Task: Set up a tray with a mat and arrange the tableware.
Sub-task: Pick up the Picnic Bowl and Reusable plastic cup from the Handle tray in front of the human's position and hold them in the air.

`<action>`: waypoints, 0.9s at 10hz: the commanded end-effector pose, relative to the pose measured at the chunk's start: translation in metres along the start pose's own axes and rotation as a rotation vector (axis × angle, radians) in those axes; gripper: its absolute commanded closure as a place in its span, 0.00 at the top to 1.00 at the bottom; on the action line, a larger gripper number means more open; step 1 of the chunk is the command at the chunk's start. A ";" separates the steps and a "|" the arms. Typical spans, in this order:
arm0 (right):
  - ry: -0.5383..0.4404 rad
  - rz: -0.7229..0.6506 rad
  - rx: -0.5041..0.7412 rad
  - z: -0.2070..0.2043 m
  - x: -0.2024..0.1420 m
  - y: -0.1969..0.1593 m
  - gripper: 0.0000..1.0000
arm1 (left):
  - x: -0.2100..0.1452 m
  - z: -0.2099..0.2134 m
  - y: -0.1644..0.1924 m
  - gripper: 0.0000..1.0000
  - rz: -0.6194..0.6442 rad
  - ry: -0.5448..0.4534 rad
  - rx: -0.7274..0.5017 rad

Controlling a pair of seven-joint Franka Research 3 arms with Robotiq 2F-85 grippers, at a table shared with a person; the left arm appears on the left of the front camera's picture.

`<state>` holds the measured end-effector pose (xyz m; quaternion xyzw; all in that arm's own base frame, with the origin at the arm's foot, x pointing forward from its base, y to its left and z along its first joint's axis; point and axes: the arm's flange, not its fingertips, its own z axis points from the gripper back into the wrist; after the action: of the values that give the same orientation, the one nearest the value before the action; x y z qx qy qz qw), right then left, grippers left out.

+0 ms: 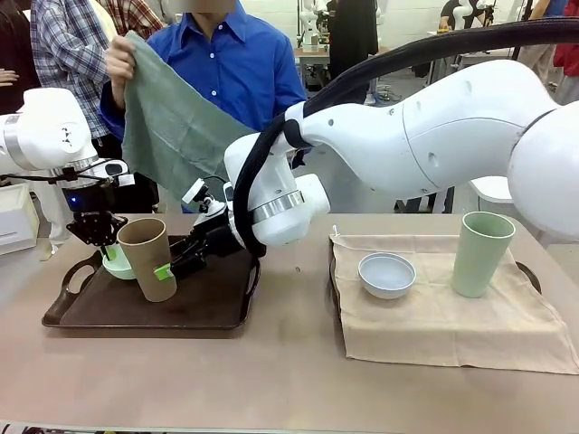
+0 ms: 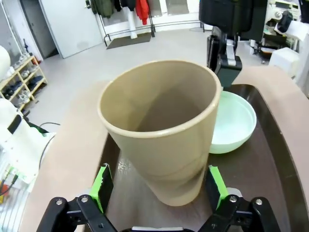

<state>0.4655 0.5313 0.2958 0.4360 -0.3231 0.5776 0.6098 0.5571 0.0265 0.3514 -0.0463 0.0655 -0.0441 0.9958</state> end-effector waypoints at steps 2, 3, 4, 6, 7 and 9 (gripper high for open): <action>0.013 0.035 -0.025 -0.013 0.003 -0.019 1.00 | 0.001 -0.008 0.005 0.00 -0.015 -0.001 -0.009; 0.025 0.041 -0.018 -0.020 0.007 -0.023 1.00 | 0.000 -0.009 0.005 0.00 -0.014 0.000 -0.011; 0.039 0.051 -0.007 -0.025 0.010 -0.025 1.00 | -0.001 -0.010 0.005 0.00 -0.014 0.000 -0.011; 0.059 0.076 0.034 -0.037 0.019 -0.026 1.00 | 0.000 -0.008 0.008 0.00 -0.015 0.000 -0.012; 0.064 0.083 0.037 -0.040 0.021 -0.024 1.00 | -0.002 -0.009 0.008 0.00 -0.012 0.002 -0.013; 0.073 0.100 0.056 -0.045 0.022 -0.025 1.00 | -0.001 -0.012 0.008 0.00 -0.013 0.008 -0.013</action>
<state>0.4760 0.5736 0.2911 0.4140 -0.3167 0.6270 0.5790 0.5569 0.0276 0.3512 -0.0475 0.0658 -0.0452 0.9957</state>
